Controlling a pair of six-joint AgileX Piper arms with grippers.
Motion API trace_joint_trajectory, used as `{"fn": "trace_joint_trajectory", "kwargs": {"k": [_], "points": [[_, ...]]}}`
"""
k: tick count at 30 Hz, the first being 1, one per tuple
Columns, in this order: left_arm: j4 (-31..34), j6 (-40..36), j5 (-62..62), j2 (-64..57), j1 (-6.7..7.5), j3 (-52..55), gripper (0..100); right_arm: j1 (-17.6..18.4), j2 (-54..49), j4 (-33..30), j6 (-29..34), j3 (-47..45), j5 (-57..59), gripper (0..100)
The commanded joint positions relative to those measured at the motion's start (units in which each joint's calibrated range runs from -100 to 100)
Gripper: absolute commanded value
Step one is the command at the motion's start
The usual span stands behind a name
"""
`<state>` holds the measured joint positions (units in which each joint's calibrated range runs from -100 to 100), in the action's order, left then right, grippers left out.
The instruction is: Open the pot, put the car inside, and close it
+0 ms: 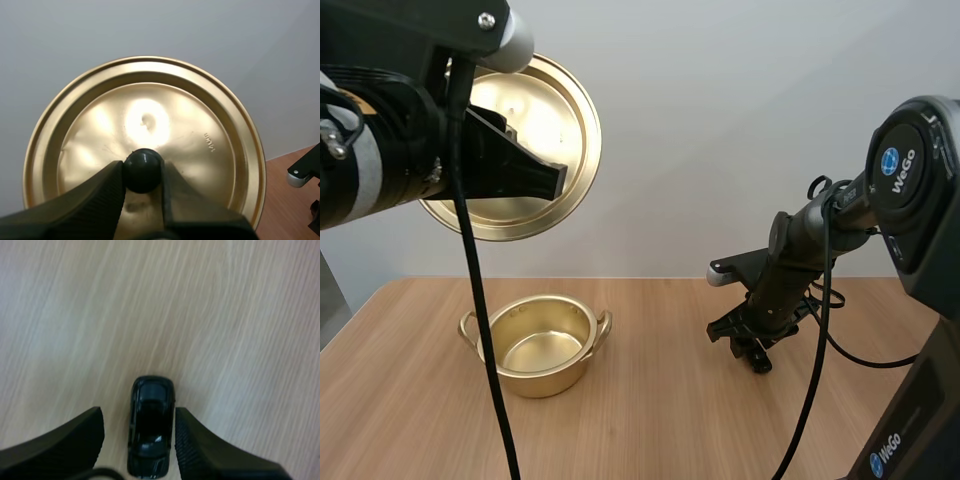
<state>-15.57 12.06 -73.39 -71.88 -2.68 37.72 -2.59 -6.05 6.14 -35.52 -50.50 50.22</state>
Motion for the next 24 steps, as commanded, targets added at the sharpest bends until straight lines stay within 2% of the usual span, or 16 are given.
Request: {"fn": "trace_joint_trajectory", "kwargs": {"k": [1, 6, 10, 12, 15, 16, 24], "points": [[0.04, 0.02, 0.01, 0.03, 0.01, 0.00, 0, -0.02, 0.19, 0.00, -0.28, -0.02, -0.45, 74], [0.04, 0.02, 0.34, 0.03, 0.01, 0.00, 0, -0.02, 1.77, 0.00, -0.82, -0.02, -1.04, 71], [0.04, 0.02, 0.91, 0.03, 0.01, 0.00, 0, -0.02, 2.38, 0.00, -1.09, -0.02, -1.23, 61], [0.04, 0.02, 2.01, 0.03, 0.01, 0.00, 0, -0.02, 2.38, 0.00, -1.09, -0.02, -1.39, 46], [0.04, 0.02, 2.53, 0.03, 0.01, 0.00, 0, -0.02, 2.38, -0.43, -1.31, -0.02, -1.61, 2], [0.04, 0.02, 2.53, 0.03, 0.01, 0.00, 0, -0.02, 2.38, -0.55, -1.31, -0.02, -2.20, 0], [-0.19, 0.02, 5.45, 0.03, 0.01, -0.14, 0, -0.02, 2.38, -0.85, -1.31, -0.02, -2.87, 0]]}}
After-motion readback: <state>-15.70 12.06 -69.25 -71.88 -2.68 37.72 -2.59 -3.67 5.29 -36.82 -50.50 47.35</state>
